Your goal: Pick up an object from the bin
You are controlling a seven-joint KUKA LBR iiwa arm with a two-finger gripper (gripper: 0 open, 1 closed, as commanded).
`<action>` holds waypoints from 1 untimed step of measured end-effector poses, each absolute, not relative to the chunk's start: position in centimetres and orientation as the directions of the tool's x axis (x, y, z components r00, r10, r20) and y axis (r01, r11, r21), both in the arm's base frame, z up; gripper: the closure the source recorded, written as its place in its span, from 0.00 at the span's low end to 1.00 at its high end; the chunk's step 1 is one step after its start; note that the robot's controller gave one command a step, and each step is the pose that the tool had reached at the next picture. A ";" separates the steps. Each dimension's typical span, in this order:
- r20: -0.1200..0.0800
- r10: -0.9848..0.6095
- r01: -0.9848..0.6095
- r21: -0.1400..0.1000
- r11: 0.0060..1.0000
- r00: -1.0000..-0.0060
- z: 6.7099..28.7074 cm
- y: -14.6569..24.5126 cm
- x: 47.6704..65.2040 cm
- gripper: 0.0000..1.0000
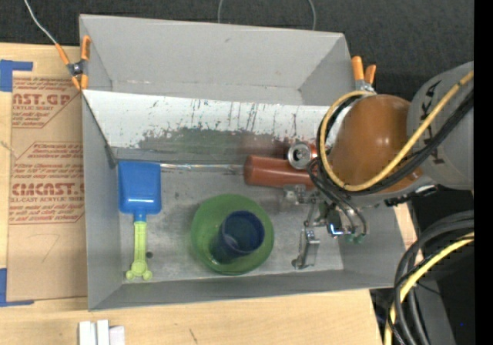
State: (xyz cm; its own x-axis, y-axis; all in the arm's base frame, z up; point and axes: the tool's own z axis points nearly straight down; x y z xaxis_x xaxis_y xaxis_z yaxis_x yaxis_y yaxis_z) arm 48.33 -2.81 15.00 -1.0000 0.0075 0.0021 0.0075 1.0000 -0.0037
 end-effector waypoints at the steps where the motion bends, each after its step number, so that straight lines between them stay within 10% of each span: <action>1: 0.001 0.001 0.001 0.000 1.000 -1.000 15.1 -2.3 48.4 0.00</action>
Offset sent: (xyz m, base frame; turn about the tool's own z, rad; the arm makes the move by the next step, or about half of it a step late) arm 0.0091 0.0576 0.0027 -0.4366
